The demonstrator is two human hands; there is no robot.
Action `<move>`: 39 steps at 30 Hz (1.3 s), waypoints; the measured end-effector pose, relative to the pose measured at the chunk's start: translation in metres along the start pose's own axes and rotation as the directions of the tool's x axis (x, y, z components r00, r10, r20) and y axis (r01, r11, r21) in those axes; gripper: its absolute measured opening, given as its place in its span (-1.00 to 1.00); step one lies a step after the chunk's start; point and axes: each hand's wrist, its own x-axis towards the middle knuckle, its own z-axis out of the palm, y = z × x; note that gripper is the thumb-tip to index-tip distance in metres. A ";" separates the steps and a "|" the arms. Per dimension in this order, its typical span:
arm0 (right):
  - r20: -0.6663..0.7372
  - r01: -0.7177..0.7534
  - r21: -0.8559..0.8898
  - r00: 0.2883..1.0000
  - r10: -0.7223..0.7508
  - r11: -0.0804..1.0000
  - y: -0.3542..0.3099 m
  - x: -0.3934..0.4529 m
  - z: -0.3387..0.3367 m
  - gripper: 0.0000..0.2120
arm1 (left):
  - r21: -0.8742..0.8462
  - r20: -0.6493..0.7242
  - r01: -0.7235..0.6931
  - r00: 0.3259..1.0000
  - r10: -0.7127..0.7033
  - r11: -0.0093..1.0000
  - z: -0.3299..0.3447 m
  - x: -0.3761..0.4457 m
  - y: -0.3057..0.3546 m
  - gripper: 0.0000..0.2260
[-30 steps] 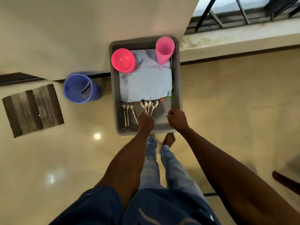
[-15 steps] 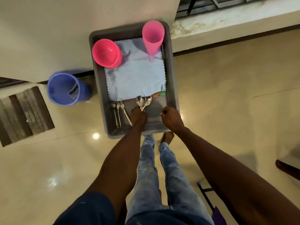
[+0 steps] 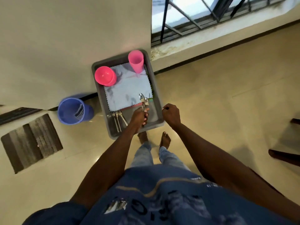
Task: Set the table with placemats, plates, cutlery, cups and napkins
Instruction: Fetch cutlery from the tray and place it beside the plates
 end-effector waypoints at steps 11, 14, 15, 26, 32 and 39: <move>-0.371 -0.130 0.448 0.873 0.316 0.884 0.032 -0.056 -0.007 -0.86 | 0.299 0.427 -0.133 0.904 -0.008 0.945 0.040 -0.047 0.050 -0.77; -0.398 -0.141 0.588 0.807 0.436 0.796 0.043 -0.086 0.000 -0.85 | 0.375 0.539 -0.185 0.841 -0.051 0.908 0.051 -0.057 0.050 -0.81; -0.398 -0.141 0.631 0.785 0.475 0.763 0.047 -0.097 0.001 -0.85 | 0.398 0.578 -0.216 0.814 -0.061 0.891 0.056 -0.058 0.049 -0.82; -0.457 0.050 0.865 0.489 0.743 0.500 0.104 -0.195 -0.006 -0.88 | 0.451 0.817 -0.235 0.496 -0.293 0.861 0.118 -0.115 0.003 -0.91; -0.427 0.110 0.901 0.387 0.817 0.419 0.139 -0.229 -0.003 -0.86 | 0.434 0.851 -0.370 0.466 -0.240 0.821 0.139 -0.152 -0.027 -0.94; -0.423 0.200 0.905 0.338 0.841 0.375 0.190 -0.279 -0.008 -0.87 | 0.486 0.851 -0.442 0.437 -0.292 0.754 0.172 -0.196 -0.079 -0.92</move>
